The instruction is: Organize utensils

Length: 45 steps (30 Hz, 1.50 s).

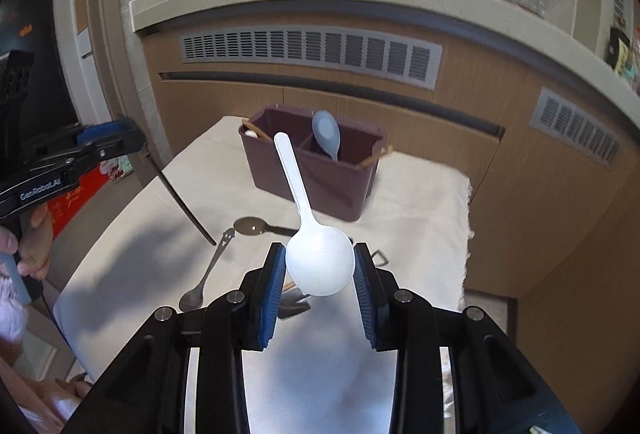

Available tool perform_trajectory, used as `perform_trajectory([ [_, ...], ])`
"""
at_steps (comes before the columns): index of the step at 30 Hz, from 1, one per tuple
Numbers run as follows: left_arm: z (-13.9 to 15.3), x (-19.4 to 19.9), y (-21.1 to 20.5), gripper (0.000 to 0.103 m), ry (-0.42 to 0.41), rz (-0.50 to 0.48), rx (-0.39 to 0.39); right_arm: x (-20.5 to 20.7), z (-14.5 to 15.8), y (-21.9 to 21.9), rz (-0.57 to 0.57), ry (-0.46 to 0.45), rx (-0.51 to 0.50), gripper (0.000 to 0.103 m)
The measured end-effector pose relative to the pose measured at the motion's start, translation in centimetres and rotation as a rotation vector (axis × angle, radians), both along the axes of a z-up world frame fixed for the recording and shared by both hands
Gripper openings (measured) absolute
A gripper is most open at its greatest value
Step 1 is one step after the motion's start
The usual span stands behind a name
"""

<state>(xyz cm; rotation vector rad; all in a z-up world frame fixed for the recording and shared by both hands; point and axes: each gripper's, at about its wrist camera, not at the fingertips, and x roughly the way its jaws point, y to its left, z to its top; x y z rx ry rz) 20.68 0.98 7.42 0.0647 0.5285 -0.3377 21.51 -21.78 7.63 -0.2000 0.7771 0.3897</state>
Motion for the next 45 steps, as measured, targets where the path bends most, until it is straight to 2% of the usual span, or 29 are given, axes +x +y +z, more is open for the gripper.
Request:
perform_trajectory([
  [2, 2.3, 0.8, -0.4, 0.033, -0.051, -0.018, 0.03, 1.1, 2.2, -0.1, 0.025, 0.013, -0.023, 0.031],
  [5, 6.2, 3.0, -0.8, 0.031, -0.135, -0.017, 0.037, 4.7, 5.9, -0.5, 0.044, 0.123, -0.009, 0.031],
  [7, 8.2, 4.7, -0.9, 0.031, -0.188, 0.001, 0.026, 6.8, 7.1, -0.4, 0.042, 0.175, -0.023, 0.032],
  [10, 9.6, 7.5, -0.9, 0.031, -0.235, 0.024, -0.008, 10.1, 7.4, -0.2, 0.009, 0.198, -0.065, 0.032],
  [12, 9.2, 9.4, -0.5, 0.031, -0.225, 0.034, -0.048, 12.0, 6.3, -0.2, 0.003, 0.244, -0.069, 0.032],
  [14, 7.9, 11.7, -0.3, 0.031, -0.179, 0.044, -0.086, 13.5, 4.6, -0.3, -0.009, 0.3, -0.058, 0.032],
  [16, 6.4, 13.1, -0.1, 0.031, -0.133, 0.052, -0.091, 14.9, 2.6, -0.4, -0.021, 0.371, -0.056, 0.032],
  [19, 3.8, 13.6, 0.6, 0.031, -0.073, 0.06, -0.077, 16.1, 0.5, -0.4, -0.036, 0.426, -0.06, 0.032],
  [22, 0.5, 13.5, 2.1, 0.031, -0.006, 0.106, -0.058, 16.3, 0.2, -0.6, -0.045, 0.404, -0.028, 0.032],
  [24, -2.0, 13.8, 3.7, 0.031, 0.068, 0.137, -0.059, 15.4, 0.7, -0.3, -0.017, 0.369, -0.012, 0.032],
  [28, -6.9, 15.7, 6.3, 0.033, 0.248, 0.178, -0.079, 13.3, 0.5, 0.7, 0.068, 0.37, 0.024, 0.032],
  [30, -9.3, 17.2, 7.0, 0.038, 0.34, 0.189, -0.096, 11.9, -1.0, 1.4, 0.088, 0.38, 0.01, 0.032],
  [34, -13.5, 19.5, 7.5, 0.039, 0.477, 0.259, -0.114, 9.5, -5.4, 2.0, 0.07, 0.38, -0.042, 0.032],
  [37, -15.4, 21.0, 7.5, 0.04, 0.539, 0.304, -0.166, 8.2, -8.7, 2.1, 0.053, 0.381, -0.079, 0.032],
  [41, -16.9, 23.5, 8.1, 0.041, 0.565, 0.454, -0.248, 6.6, -11.8, 2.4, 0.044, 0.368, -0.12, 0.033],
  [43, -17.2, 24.5, 8.0, 0.042, 0.565, 0.522, -0.24, 6.1, -12.7, 2.6, 0.042, 0.358, -0.132, 0.034],
  [45, -17.4, 25.7, 7.2, 0.046, 0.571, 0.548, -0.191, 5.6, -13.4, 2.4, 0.056, 0.371, -0.082, 0.051],
])
